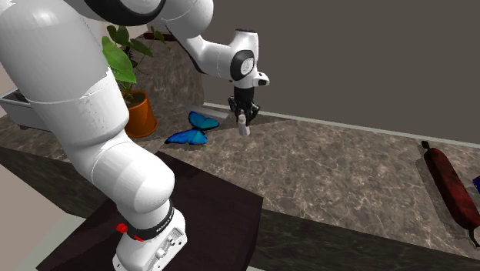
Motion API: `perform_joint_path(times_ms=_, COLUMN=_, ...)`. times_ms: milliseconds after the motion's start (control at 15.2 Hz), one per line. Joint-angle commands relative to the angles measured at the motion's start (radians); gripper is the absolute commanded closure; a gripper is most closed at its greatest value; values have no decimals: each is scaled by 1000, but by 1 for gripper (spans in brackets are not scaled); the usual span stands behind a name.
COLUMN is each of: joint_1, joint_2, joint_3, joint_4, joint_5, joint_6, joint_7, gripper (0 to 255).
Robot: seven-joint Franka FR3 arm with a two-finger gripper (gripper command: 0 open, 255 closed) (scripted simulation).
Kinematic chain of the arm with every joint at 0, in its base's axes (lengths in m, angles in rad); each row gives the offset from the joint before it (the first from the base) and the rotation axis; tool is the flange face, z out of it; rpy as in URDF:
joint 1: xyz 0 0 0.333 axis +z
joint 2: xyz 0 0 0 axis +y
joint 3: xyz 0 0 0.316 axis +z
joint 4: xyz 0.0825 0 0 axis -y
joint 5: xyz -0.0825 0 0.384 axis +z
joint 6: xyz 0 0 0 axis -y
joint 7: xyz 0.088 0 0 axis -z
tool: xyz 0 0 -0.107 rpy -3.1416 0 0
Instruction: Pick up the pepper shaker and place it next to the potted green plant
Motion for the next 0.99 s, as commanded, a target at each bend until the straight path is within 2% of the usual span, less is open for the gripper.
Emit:
perform_joint_path(times_ms=0, joint_1=1, joint_2=-22, joint_3=1, joint_4=2, joint_5=1, joint_6=-25, joint_7=1, gripper=255)
perform_joint_path(times_ms=924, joint_1=2, joint_2=-148, joint_3=2, joint_4=72, joint_5=5, joint_6=-220, joint_7=-7, gripper=255)
